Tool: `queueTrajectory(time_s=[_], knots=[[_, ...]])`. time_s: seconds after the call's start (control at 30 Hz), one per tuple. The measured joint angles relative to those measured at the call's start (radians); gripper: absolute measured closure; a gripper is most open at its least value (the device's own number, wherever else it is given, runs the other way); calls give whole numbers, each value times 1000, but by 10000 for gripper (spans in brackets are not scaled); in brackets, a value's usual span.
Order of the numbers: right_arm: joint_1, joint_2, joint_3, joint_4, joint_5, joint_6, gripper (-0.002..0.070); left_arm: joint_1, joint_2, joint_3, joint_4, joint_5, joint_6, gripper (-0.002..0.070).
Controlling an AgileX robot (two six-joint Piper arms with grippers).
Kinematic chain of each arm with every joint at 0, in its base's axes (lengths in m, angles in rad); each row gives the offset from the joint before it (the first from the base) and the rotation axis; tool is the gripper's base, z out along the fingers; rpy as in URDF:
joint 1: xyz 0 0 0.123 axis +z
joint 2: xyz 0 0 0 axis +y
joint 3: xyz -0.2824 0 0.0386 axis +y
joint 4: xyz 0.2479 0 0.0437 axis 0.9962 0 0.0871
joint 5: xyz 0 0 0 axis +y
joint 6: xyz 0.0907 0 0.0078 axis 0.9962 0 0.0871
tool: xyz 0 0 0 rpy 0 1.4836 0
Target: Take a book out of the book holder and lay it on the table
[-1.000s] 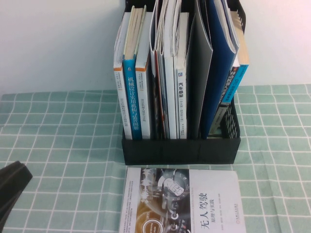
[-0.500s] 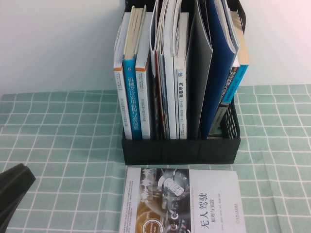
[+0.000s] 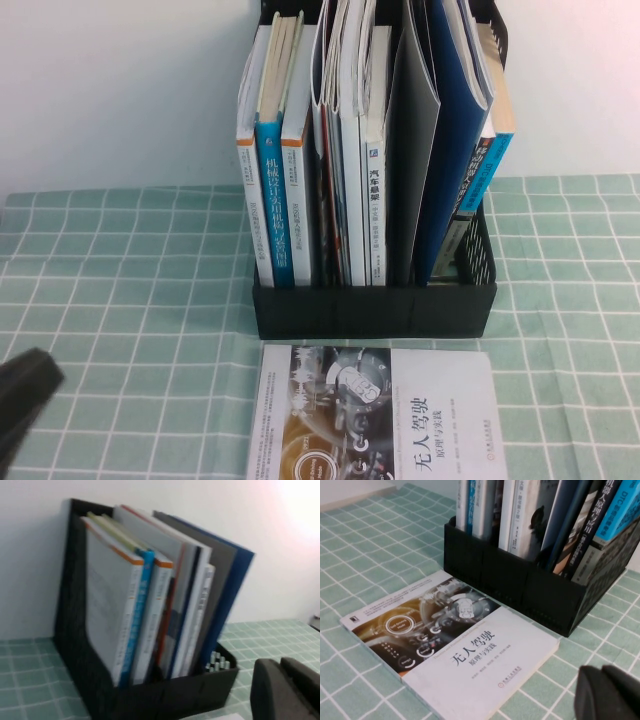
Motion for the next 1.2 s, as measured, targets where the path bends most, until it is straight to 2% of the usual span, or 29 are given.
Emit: queueTrajectory(time_s=[0.07, 0.17, 0.3, 0.37, 0.43, 0.57, 0.7, 1.2], knots=[[0, 0, 0, 0, 2, 0, 678, 65, -26, 10, -41, 31, 24, 678], [0, 0, 0, 0, 2, 0, 678, 200, -93, 37, -142, 49, 202, 678], [0, 0, 0, 0, 2, 0, 678, 388, -193, 114, -425, 63, 630, 678], [0, 0, 0, 0, 2, 0, 678, 461, -236, 171, -566, 65, 769, 678], [0, 0, 0, 0, 2, 0, 678, 529, -268, 232, -656, 72, 841, 678], [0, 0, 0, 0, 2, 0, 678, 629, -276, 322, -744, 80, 886, 678], [0, 0, 0, 2, 2, 1, 678, 650, -276, 381, -763, 85, 892, 678], [0, 0, 0, 4, 2, 1, 678, 626, -276, 387, -769, 110, 946, 678]])
